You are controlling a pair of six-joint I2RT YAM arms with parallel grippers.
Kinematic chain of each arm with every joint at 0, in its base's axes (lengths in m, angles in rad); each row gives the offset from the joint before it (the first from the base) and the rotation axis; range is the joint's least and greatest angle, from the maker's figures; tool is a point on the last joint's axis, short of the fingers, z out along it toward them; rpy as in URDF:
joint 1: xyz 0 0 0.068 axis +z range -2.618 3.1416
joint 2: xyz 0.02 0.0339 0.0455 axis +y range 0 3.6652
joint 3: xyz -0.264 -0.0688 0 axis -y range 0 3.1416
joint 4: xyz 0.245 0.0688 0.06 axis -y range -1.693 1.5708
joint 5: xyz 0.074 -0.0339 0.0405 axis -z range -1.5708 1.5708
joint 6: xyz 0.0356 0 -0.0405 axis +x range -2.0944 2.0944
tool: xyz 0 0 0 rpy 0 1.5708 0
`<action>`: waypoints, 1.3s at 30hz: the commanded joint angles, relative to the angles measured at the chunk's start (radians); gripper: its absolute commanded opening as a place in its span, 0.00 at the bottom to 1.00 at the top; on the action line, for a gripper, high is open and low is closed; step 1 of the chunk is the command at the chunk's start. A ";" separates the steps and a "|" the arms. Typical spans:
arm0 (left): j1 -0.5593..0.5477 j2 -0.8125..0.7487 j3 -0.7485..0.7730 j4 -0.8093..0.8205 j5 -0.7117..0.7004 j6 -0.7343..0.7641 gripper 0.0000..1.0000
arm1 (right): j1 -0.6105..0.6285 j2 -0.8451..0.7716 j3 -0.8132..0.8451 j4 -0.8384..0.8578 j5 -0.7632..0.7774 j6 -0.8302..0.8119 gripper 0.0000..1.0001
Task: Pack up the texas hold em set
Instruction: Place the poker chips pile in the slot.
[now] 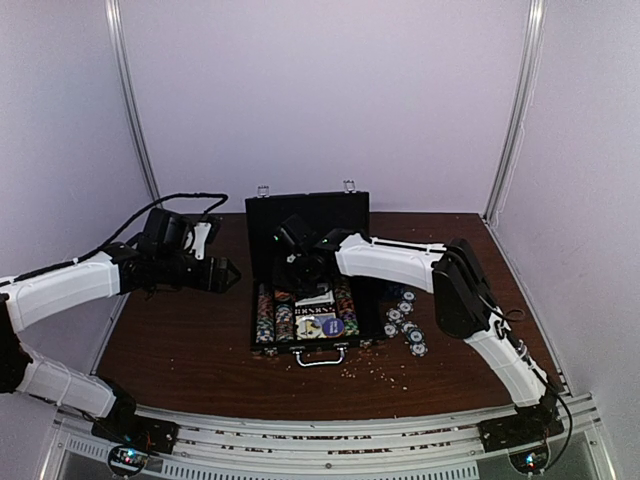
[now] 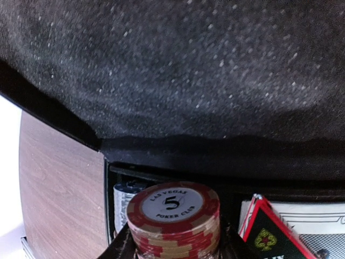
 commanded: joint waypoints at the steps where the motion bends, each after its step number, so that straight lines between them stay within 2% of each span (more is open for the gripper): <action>1: 0.009 0.016 -0.009 0.028 0.004 -0.008 0.78 | 0.010 -0.005 0.020 0.022 -0.010 0.001 0.26; 16: 0.009 0.021 -0.021 0.035 0.020 -0.008 0.78 | 0.037 -0.030 -0.010 -0.026 0.031 0.025 0.27; 33: 0.010 0.014 -0.031 0.041 0.032 -0.010 0.78 | 0.044 -0.068 -0.012 -0.031 0.066 0.023 0.53; 39: 0.010 0.012 -0.032 0.043 0.034 -0.011 0.78 | 0.043 -0.086 -0.009 -0.029 0.075 0.023 0.55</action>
